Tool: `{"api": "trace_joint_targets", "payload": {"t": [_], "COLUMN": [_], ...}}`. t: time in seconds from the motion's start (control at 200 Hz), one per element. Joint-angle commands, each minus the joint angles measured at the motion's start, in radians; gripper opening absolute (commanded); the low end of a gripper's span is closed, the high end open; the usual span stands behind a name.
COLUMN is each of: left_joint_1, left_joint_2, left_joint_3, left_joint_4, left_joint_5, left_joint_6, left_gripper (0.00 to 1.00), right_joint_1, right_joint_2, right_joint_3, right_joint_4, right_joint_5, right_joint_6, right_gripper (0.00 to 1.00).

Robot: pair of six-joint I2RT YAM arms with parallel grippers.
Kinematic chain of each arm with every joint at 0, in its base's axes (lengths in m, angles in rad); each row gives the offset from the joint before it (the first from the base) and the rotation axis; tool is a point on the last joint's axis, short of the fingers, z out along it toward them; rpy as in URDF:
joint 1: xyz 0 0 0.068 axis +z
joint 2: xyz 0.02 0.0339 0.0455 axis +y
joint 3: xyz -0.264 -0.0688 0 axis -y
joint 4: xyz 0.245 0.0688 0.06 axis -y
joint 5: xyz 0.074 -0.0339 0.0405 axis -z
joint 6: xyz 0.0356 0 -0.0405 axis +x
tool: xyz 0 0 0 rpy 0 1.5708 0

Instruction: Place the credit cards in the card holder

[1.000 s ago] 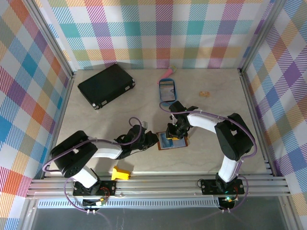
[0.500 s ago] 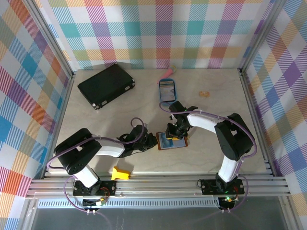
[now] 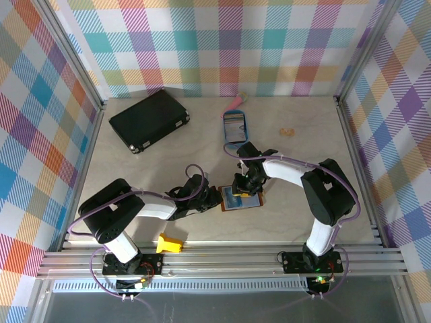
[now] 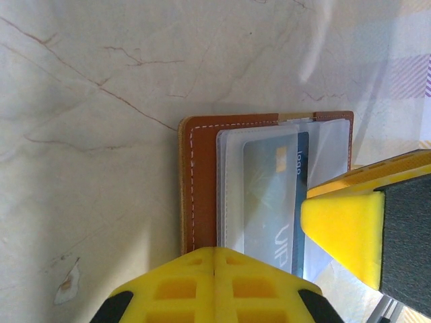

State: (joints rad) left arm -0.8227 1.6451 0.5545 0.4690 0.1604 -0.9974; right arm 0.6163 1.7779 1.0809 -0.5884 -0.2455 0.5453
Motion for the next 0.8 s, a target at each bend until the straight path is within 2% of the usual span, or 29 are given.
{"api": "trace_joint_targets", "payload": {"t": [0.0, 0.33, 0.53, 0.795], "left_joint_1": [-0.009, -0.01, -0.009, -0.01], "left_joint_2": [0.01, 0.009, -0.005, -0.004], "left_joint_3": [0.013, -0.001, -0.01, -0.011], "left_joint_4": [-0.008, 0.009, -0.001, 0.004], "left_joint_5": [0.009, 0.007, -0.003, 0.0], "left_joint_6": [0.016, 0.01, 0.011, 0.007], "left_gripper": [0.0, 0.0, 0.0, 0.0], "right_joint_1": [0.009, 0.008, 0.008, 0.013], "right_joint_2": [0.008, 0.009, -0.052, -0.069], "right_joint_3": [-0.01, -0.027, -0.02, -0.012], "right_joint_4": [0.013, 0.058, 0.019, -0.004], "right_joint_5": [-0.038, -0.094, 0.008, 0.041], "right_joint_6": [0.013, 0.026, 0.018, 0.009], "right_gripper": [0.27, 0.25, 0.26, 0.29]}}
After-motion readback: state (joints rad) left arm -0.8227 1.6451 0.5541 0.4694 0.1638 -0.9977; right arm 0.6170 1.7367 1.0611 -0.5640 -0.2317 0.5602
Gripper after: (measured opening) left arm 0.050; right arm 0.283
